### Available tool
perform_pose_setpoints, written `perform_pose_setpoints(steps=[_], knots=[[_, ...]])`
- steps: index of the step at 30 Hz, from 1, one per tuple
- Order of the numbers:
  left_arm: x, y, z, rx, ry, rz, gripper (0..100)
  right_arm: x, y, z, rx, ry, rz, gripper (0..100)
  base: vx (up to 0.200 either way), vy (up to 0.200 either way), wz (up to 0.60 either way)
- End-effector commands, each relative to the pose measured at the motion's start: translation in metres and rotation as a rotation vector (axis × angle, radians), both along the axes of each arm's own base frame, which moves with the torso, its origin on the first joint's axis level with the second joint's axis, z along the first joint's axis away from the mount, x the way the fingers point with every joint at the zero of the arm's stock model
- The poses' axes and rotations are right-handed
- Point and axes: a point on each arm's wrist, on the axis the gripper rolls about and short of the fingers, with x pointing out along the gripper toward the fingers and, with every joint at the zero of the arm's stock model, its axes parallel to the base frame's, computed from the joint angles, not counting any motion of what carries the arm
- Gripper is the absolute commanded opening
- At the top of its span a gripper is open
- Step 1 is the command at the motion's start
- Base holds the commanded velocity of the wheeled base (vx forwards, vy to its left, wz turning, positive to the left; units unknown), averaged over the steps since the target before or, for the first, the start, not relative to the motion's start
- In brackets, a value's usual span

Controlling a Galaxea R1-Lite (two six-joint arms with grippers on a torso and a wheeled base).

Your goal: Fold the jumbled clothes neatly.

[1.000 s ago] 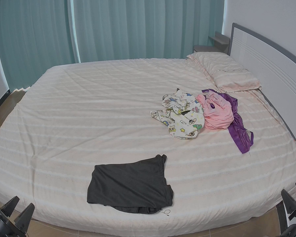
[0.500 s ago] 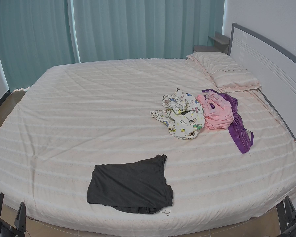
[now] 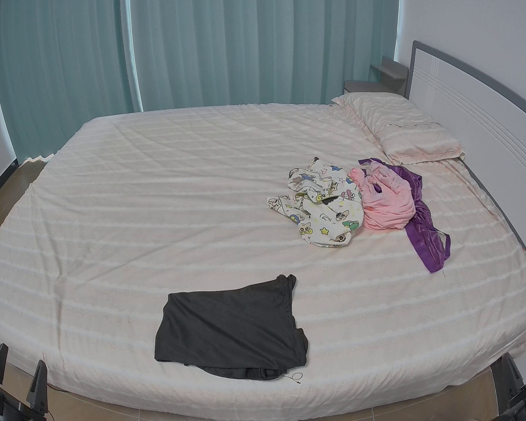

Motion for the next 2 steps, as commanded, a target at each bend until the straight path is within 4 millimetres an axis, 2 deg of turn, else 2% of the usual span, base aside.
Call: perform_pose_setpoints(steps=[1, 2], knots=[[0.0009, -0.0002, -0.0052, 0.0, 0.013, -0.007, 100, 0.0006, 0.0, -0.0052, 0.001, 0.009, -0.001, 100, 0.0, 0.0, 0.0], [0.0008, -0.0002, -0.0048, 0.0, 0.012, -0.007, 100, 0.0006, -0.0001, -0.005, 0.001, 0.007, 0.0, 100, 0.0, 0.0, 0.0]])
